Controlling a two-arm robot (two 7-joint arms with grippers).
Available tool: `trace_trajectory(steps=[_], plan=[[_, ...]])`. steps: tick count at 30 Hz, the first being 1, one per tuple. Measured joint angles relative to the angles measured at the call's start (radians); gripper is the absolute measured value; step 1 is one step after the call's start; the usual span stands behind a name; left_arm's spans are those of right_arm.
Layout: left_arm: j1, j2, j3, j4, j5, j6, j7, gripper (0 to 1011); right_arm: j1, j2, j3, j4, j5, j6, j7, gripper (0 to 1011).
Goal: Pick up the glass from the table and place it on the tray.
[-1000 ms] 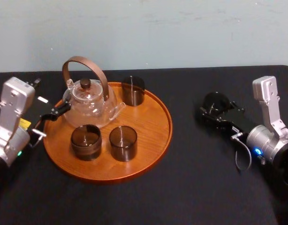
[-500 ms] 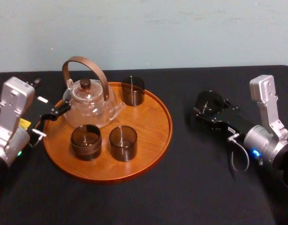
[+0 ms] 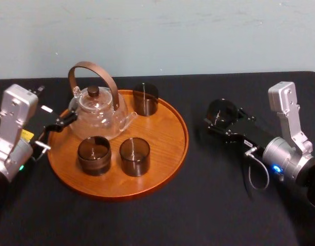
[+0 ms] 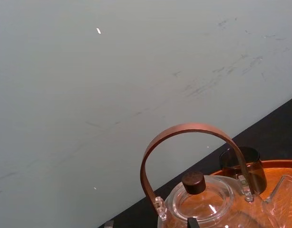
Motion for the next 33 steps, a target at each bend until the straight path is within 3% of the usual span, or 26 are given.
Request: trace_trajectory(steps=[26, 33], plan=[[0.000, 0.000, 0.000, 0.000, 0.000, 0.000, 0.000, 1001, 0.003, 0.021, -0.028, -0.040, 0.005, -0.007, 0.001, 907], [0.000, 0.000, 0.000, 0.000, 0.000, 0.000, 0.000, 1001, 0.020, 0.012, -0.053, -0.047, -0.012, 0.000, 0.000, 907]])
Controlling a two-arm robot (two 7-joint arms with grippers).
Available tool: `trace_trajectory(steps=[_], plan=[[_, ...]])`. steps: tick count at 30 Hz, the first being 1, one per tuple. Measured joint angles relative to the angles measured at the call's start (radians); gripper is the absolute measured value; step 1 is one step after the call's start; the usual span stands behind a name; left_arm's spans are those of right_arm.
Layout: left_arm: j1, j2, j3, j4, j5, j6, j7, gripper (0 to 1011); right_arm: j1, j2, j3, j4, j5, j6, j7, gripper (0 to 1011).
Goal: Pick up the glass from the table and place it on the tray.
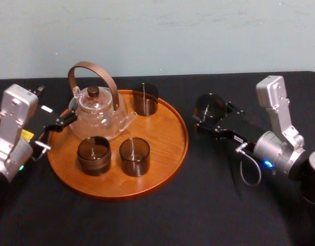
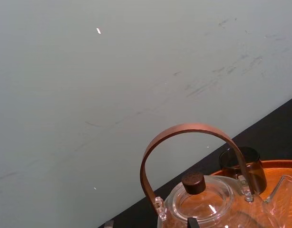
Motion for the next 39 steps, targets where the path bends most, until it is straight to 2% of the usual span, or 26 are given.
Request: trace_trajectory(steps=[17, 39], plan=[[0.000, 0.000, 0.000, 0.000, 0.000, 0.000, 0.000, 1001, 0.082, -0.069, -0.070, 0.112, -0.046, -0.017, 0.015, 907], [0.000, 0.000, 0.000, 0.000, 0.000, 0.000, 0.000, 1001, 0.154, -0.120, -0.108, 0.218, -0.069, -0.035, 0.039, 907]])
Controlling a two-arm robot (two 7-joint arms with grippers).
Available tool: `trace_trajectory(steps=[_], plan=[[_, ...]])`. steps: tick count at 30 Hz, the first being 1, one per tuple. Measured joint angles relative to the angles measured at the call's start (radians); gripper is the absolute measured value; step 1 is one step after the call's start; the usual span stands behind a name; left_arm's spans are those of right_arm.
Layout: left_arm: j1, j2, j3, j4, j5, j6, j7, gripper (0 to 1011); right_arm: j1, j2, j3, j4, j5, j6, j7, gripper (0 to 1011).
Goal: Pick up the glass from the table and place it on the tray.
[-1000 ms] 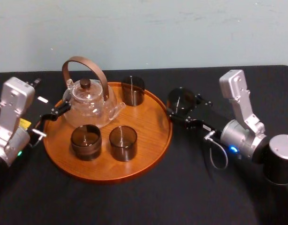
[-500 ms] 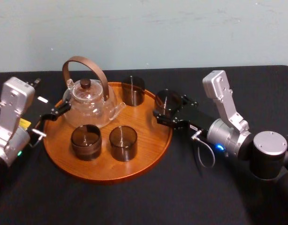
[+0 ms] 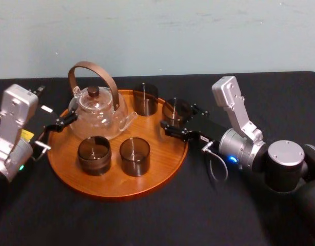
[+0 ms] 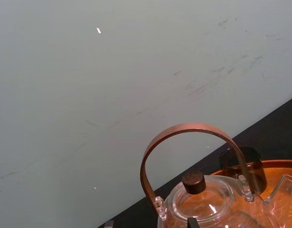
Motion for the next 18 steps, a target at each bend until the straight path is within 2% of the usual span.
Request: trace_trajectory(steps=[18], plan=[[0.000, 0.000, 0.000, 0.000, 0.000, 0.000, 0.000, 1002, 0.030, -0.025, -0.017, 0.046, -0.008, -0.014, 0.013, 907]])
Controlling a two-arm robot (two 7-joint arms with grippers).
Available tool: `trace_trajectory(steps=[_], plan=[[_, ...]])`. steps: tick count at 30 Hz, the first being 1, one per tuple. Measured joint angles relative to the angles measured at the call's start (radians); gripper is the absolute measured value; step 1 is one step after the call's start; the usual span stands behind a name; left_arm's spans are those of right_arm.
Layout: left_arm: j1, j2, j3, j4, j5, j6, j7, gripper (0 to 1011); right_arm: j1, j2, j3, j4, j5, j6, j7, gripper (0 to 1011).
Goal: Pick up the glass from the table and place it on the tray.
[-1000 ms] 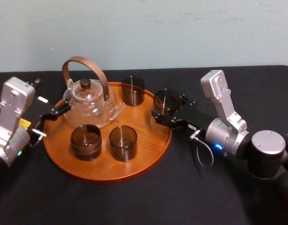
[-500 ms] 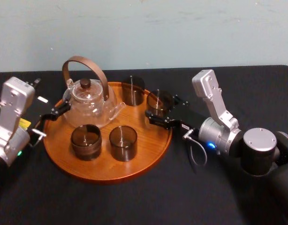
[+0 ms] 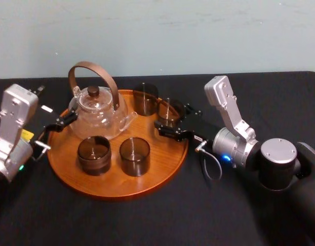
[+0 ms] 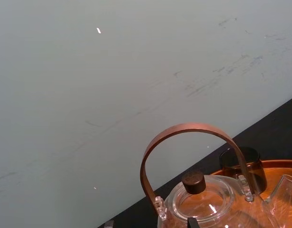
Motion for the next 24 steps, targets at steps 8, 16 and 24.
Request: trace_trajectory(steps=[8, 16, 24], plan=[[0.000, 0.000, 0.000, 0.000, 0.000, 0.000, 0.000, 1001, 0.008, -0.007, -0.003, 0.015, -0.003, -0.004, 0.001, 907], [0.000, 0.000, 0.000, 0.000, 0.000, 0.000, 0.000, 1001, 0.020, -0.017, -0.004, 0.039, -0.006, -0.014, 0.002, 908], [0.000, 0.000, 0.000, 0.000, 0.000, 0.000, 0.000, 1001, 0.039, -0.031, -0.006, 0.076, -0.010, -0.026, 0.008, 907]])
